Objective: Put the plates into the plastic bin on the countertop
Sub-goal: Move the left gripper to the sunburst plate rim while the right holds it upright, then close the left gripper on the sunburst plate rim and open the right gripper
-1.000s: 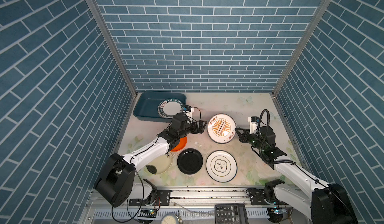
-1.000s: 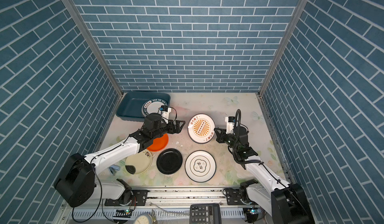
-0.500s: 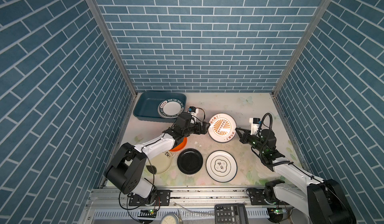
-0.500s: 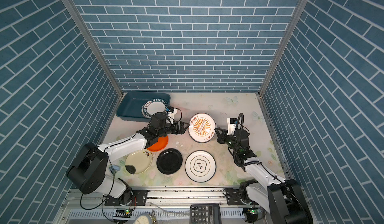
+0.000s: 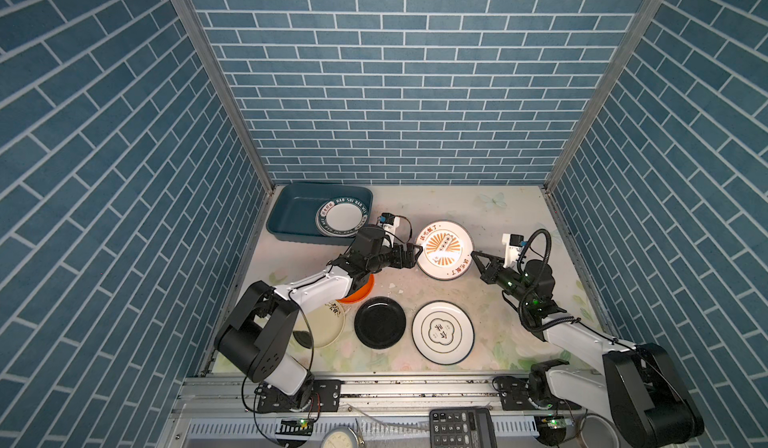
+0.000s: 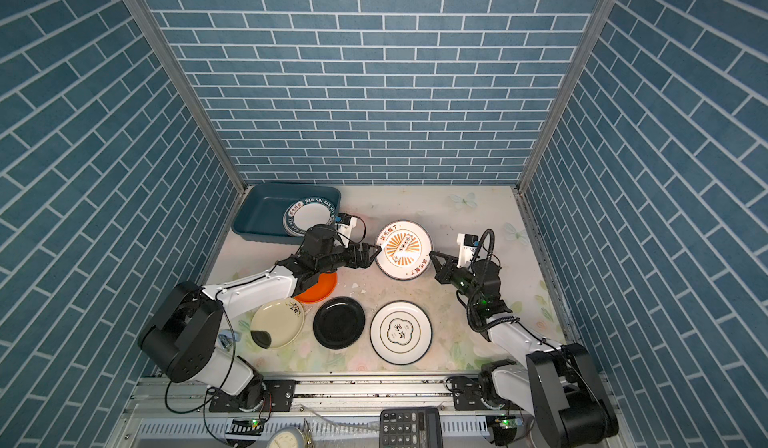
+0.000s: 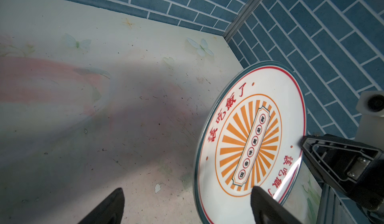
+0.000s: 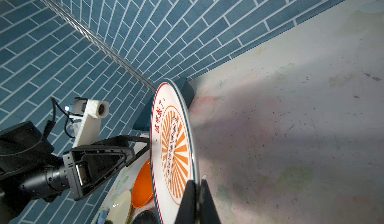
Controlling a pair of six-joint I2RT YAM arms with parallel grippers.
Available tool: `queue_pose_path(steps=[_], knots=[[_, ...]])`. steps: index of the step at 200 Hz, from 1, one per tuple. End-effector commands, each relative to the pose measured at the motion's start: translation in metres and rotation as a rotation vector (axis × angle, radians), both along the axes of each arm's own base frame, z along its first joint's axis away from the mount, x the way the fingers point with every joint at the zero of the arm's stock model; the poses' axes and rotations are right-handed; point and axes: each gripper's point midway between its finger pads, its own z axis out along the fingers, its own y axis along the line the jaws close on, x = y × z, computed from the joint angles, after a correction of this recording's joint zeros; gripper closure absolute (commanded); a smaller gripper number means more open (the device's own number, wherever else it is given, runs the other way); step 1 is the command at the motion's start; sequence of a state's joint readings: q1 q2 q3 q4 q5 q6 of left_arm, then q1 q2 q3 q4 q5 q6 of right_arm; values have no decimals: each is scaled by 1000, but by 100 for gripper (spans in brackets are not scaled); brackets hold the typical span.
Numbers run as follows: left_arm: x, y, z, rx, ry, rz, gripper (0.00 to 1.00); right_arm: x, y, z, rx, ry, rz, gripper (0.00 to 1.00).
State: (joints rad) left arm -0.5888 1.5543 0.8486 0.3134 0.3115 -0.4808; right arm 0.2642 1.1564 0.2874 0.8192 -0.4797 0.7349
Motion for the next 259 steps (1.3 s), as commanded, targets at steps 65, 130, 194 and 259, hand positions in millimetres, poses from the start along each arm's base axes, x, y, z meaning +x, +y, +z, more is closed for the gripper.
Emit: queue_pose_path(steps=[65,130,194,259], knots=[[6,-23,20,-101,-30,-65,56,-2,9,24,93,-59,69,100],[5,-29,20,-149,6,-77,77,0,11,19,93,-40,77,100],[3,-32,24,-177,14,-91,100,1,14,17,87,-32,97,100],[9,-29,35,-144,5,-74,100,5,13,9,62,-2,86,49]])
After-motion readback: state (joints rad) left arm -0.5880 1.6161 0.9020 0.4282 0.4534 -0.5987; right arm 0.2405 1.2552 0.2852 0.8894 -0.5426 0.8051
